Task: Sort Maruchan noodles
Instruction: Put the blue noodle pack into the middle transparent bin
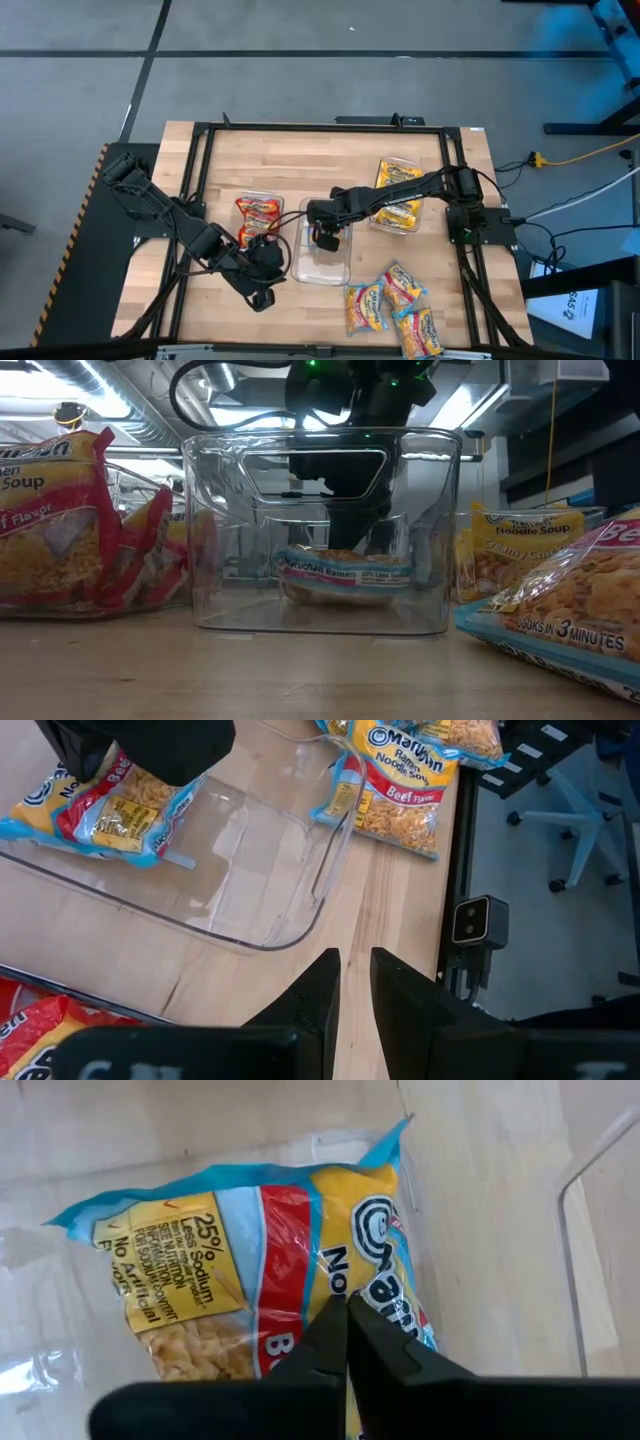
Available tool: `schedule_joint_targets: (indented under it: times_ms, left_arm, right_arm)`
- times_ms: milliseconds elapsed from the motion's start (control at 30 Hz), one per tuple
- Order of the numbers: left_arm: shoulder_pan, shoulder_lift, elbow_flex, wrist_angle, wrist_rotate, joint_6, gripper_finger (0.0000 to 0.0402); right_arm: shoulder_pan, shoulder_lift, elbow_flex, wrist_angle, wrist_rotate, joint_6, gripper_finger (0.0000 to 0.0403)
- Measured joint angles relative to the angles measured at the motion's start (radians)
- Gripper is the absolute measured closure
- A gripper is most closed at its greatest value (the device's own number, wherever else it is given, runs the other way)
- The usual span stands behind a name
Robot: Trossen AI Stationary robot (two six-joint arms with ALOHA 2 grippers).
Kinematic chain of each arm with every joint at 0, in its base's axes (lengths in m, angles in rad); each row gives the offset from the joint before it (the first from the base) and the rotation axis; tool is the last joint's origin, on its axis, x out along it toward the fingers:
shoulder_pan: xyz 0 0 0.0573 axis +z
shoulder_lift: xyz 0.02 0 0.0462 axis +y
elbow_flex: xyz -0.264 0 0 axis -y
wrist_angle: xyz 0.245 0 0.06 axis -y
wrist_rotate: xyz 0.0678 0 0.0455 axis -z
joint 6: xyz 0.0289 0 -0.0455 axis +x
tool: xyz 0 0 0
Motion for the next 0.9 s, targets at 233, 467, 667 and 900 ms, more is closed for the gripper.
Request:
schedule_joint_targets:
  times_ms: [233, 467, 667, 900]
  left_arm:
    - [0.0, 0.0, 0.0, 0.0, -0.008, 0.0, 0.0348]
    - [0.0, 0.0, 0.0, -0.001, -0.01, 0.001, 0.0348]
    - [0.0, 0.0, 0.0, -0.002, -0.028, 0.003, 0.0348]
    - [0.0, 0.0, 0.0, -0.001, -0.032, 0.002, 0.0348]
  right_arm:
    - [0.0, -0.014, -0.003, -0.015, -0.001, 0.014, 0.04]
    - [0.001, -0.088, -0.004, -0.019, -0.001, 0.041, 0.0401]
    - [0.018, -0.168, -0.002, -0.016, 0.007, 0.053, 0.0402]
    - [0.019, -0.16, -0.002, 0.006, -0.027, 0.06, 0.0379]
